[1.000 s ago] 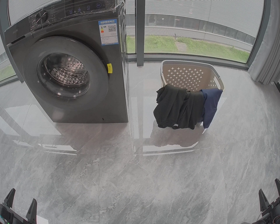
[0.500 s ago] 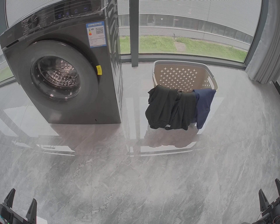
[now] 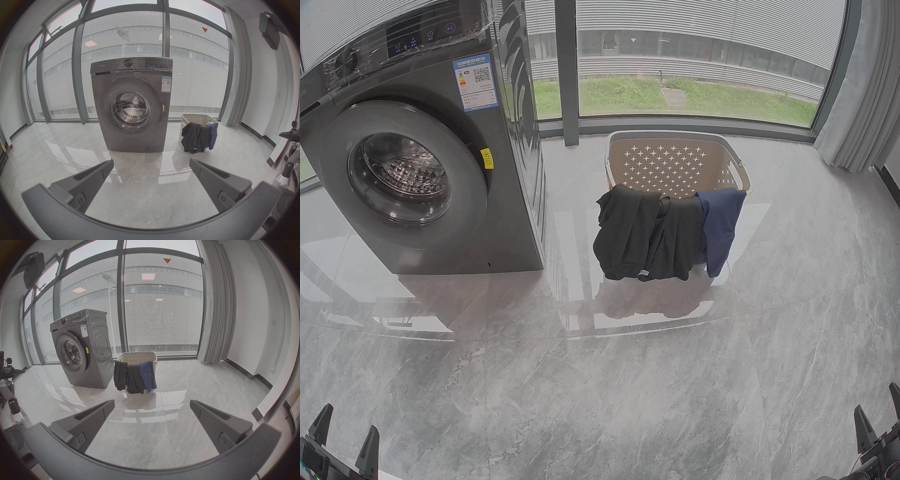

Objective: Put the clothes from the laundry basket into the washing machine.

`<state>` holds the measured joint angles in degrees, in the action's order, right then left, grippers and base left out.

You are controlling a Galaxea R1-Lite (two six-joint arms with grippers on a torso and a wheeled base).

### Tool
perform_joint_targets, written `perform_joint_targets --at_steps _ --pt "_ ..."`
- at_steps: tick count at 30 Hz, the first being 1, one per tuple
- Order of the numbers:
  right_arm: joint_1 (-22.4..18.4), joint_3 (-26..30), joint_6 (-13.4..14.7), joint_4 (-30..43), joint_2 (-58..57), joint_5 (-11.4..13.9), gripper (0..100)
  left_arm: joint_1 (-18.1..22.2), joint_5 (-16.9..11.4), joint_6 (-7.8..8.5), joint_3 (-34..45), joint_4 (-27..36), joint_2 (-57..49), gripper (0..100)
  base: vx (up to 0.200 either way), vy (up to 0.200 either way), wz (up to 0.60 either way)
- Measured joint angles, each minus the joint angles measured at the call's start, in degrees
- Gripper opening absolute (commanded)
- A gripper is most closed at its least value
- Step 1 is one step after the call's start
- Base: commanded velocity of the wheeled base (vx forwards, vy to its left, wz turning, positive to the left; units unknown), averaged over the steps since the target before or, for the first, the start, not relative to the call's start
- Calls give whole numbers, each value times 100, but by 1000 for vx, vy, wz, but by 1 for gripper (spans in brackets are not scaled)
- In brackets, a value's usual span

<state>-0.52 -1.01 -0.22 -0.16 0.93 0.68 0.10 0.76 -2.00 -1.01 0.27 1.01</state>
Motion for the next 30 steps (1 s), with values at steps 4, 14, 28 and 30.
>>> perform_joint_targets --at_steps 4,14,28,30 --pt "0 0 0 -2 0 16 100 -5 0 0 0 0 2 100 50 0 0" --pt "-2 0 0 -5 0 11 100 0 2 -10 0 0 2 100 0 -80 0" --pt "1 0 -5 -6 0 0 100 0 11 -34 0 0 2 100 0 -200 0" --pt "1 0 -10 -9 0 5 100 0 11 -34 0 0 2 100 0 0 0"
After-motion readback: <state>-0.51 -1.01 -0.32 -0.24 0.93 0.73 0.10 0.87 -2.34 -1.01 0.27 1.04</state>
